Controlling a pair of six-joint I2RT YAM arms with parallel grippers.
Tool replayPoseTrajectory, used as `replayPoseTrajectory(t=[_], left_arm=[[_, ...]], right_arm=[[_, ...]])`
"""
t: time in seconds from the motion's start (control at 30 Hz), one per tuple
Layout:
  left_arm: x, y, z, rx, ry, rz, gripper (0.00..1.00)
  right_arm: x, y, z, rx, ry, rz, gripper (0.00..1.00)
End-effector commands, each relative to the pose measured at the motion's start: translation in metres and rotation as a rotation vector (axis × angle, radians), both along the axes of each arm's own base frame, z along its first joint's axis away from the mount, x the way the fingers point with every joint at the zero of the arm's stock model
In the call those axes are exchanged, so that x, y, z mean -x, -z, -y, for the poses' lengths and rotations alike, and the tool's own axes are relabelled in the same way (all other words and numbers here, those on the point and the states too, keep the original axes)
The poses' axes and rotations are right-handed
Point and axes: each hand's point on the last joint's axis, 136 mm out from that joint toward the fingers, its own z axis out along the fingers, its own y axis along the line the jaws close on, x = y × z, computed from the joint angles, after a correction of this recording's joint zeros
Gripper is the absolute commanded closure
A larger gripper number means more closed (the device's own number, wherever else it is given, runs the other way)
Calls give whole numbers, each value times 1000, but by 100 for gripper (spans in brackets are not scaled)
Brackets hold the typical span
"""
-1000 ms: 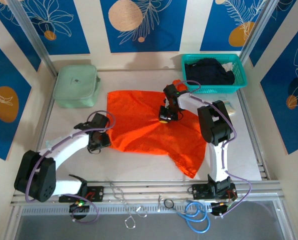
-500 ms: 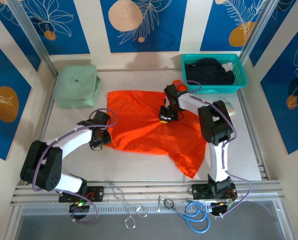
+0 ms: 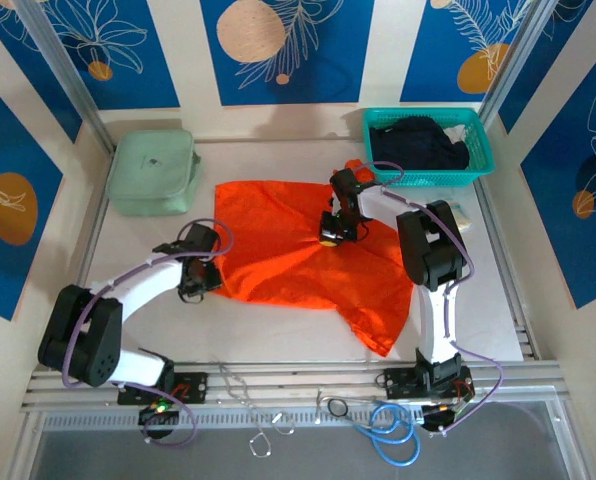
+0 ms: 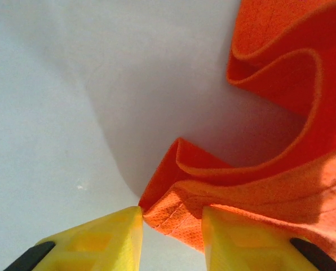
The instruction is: Fold and stack the t-shirts
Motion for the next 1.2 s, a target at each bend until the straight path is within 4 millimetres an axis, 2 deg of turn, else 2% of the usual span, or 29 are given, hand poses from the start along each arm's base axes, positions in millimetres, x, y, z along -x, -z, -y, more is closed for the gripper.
replayPoseTrajectory(t=[0.0, 0.27, 0.43, 0.5, 0.67, 0.73, 0.87, 1.03, 1.17], left_arm=[[14, 8, -7, -13, -9, -47, 66], [10, 23, -6, -25, -4, -73, 69], [-2, 27, -3, -30, -1, -62, 73], [-8, 29, -1, -28, 0, -59, 78], [-17, 31, 5, -9, 1, -53, 100], [-16, 32, 7, -1, 1, -57, 100], [-4, 29, 7, 20, -2, -74, 100], [31, 20, 8, 61, -28, -93, 100], [59, 22, 8, 106, -62, -109, 100]], right_arm=[[27, 33, 25, 103, 9, -119, 100], [29, 34, 25, 105, 7, -124, 100], [28, 36, 28, 105, 16, -131, 100], [28, 37, 30, 103, 22, -135, 100], [26, 37, 33, 102, 36, -139, 100], [26, 37, 33, 101, 34, -137, 100], [24, 39, 35, 102, 37, -139, 100], [14, 43, 42, 113, 50, -136, 100], [0, 46, 44, 106, 69, -132, 100]])
